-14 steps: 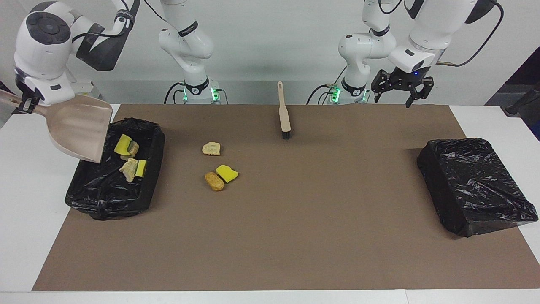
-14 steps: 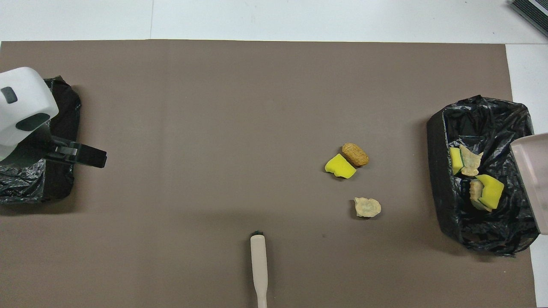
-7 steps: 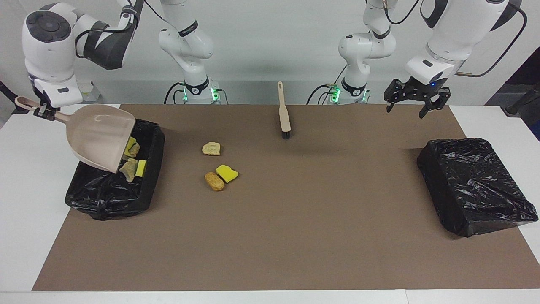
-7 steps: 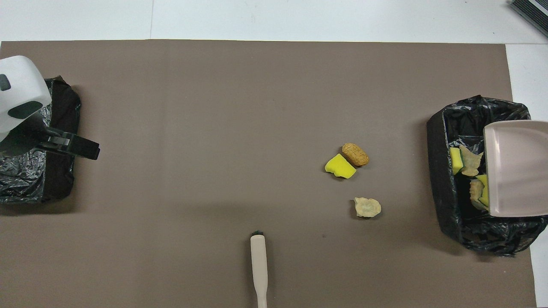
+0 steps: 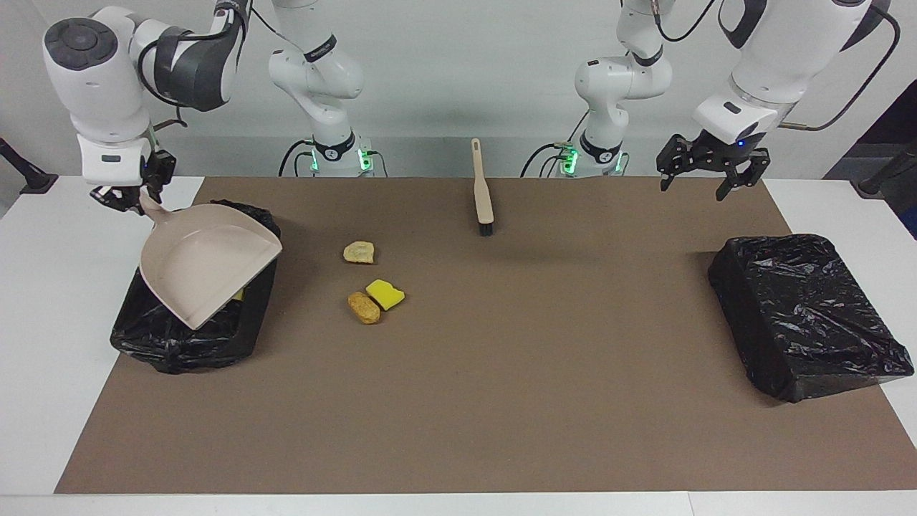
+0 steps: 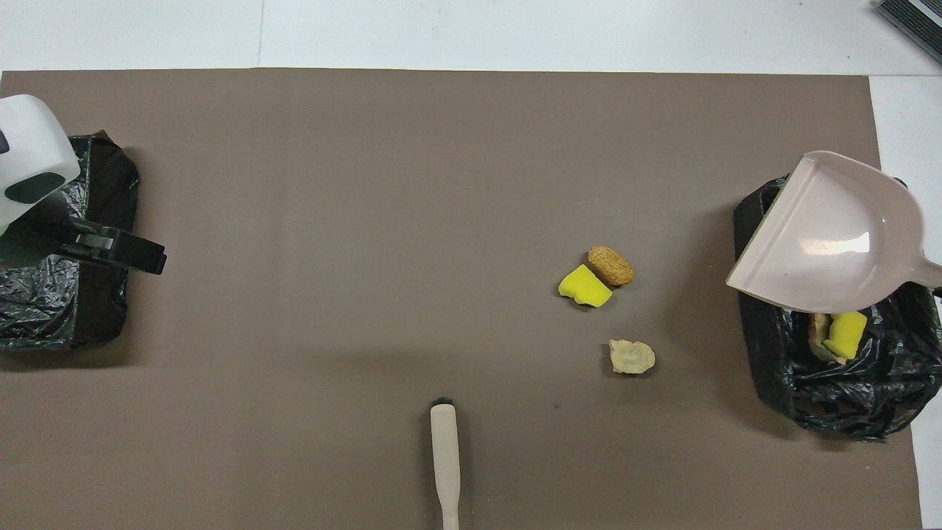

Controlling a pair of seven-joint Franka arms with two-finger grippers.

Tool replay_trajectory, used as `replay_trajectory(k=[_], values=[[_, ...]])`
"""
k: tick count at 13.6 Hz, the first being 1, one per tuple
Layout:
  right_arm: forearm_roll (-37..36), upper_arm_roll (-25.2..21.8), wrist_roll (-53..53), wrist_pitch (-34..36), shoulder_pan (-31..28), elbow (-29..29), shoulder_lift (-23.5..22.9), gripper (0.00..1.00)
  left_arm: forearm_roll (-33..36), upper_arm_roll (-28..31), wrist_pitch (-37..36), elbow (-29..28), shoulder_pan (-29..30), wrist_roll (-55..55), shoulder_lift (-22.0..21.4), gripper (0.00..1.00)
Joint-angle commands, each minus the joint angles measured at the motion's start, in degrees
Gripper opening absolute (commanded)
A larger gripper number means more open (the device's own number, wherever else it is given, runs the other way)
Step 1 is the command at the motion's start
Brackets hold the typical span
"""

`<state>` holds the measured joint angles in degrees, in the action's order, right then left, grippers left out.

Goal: Sweep and dump trash in bin
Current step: 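Bring the empty dustpan back to the table center with the right gripper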

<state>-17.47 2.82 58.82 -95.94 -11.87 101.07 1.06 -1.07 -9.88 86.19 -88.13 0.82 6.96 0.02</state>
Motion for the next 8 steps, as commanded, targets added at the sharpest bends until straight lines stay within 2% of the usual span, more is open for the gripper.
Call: replay_trajectory(k=[1, 8], values=[[3.2, 0.2, -12.4, 1.8, 4.9, -0.2, 0.3, 0.00, 0.6, -0.4, -0.4, 0.2, 0.7, 0.7, -0.5, 1.00], [13.8, 0.2, -44.8, -1.5, 17.8, -0.2, -4.4, 0.00, 0.6, -0.4, -0.2, 0.2, 0.6, 0.6, -0.5, 1.00]])
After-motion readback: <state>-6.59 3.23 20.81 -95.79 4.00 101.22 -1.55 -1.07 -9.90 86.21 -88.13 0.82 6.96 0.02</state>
